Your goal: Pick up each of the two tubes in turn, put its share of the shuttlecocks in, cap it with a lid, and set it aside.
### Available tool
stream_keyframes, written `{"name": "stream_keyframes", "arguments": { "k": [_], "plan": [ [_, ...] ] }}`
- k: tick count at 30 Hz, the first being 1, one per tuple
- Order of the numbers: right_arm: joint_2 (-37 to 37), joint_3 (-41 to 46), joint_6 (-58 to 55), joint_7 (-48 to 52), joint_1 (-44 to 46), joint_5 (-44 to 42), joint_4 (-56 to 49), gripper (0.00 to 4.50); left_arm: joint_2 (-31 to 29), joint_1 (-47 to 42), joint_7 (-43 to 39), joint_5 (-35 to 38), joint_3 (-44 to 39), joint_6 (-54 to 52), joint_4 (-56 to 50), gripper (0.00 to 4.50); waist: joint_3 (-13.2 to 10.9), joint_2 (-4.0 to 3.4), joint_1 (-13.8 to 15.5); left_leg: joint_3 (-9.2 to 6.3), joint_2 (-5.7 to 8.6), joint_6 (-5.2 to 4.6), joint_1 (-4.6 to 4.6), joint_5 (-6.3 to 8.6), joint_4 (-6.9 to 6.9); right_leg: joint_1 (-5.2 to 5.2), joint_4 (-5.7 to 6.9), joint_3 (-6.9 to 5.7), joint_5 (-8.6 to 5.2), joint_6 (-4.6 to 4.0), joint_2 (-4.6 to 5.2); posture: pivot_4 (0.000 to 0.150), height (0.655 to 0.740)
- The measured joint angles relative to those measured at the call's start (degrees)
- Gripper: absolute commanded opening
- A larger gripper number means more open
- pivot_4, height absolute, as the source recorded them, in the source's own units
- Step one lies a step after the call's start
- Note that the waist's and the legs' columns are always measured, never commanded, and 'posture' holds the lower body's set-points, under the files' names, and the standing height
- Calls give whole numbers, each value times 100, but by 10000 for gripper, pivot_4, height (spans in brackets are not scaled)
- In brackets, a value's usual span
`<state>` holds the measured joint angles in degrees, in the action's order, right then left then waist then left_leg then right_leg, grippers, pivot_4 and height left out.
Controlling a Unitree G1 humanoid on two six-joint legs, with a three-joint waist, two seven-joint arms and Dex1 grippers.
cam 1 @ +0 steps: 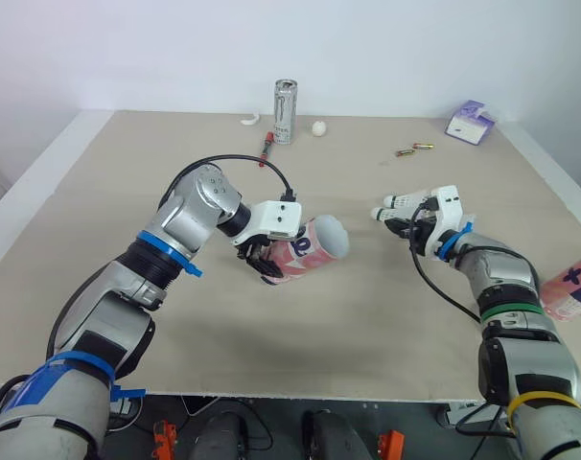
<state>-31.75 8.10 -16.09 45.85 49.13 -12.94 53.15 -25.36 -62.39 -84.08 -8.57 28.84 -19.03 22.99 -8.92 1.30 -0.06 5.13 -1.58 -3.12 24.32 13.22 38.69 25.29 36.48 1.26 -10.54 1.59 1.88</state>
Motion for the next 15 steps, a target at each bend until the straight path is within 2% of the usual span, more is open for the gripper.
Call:
{"name": "stream_keyframes", "arguments": {
  "k": [4, 7, 9, 11, 15],
  "plan": [
    [44, 0, -10, 6, -19, -1, -127, 701, 1, 0, 2, 2, 0, 0, 1, 32088, 0, 0, 0, 0, 0, 0, 0, 0, 0, 0, 1, 0, 0, 0, 0, 1500, 7400],
    [49, -9, -116, 39, -318, -37, -867, 701, 5, 2, 1, 7, 0, 3, 0, 32088, 1, -1, 5, -3, 2, 0, 0, 0, -1, 0, 5, 1, -4, 3, 0, 1500, 7400],
    [-9, -91, -536, 57, -1052, -151, -2578, 701, 7, 9, -1, 16, -3, 2, -11, 32088, 1, -2, 14, -9, 5, 0, 2, 1, -1, 4, 17, 2, -14, 3, 1, 1500, 7400],
    [-272, -167, -767, 80, -1576, -148, -3826, 701, 12, 14, -2, 22, -3, 4, -6, 32088, 0, -7, 37, -17, 16, 0, 8, 1, 0, 11, 34, 3, -29, 8, 5, 1500, 7400],
    [-1286, -114, -992, 329, -2124, -146, -6042, 701, -10, 8, -12, 28, -8, 14, 32, 32088, -2, -13, 34, -21, 27, 0, 5, 1, 2, 13, 49, 4, -61, 42, 12, 1500, 7400]
  ]
}}
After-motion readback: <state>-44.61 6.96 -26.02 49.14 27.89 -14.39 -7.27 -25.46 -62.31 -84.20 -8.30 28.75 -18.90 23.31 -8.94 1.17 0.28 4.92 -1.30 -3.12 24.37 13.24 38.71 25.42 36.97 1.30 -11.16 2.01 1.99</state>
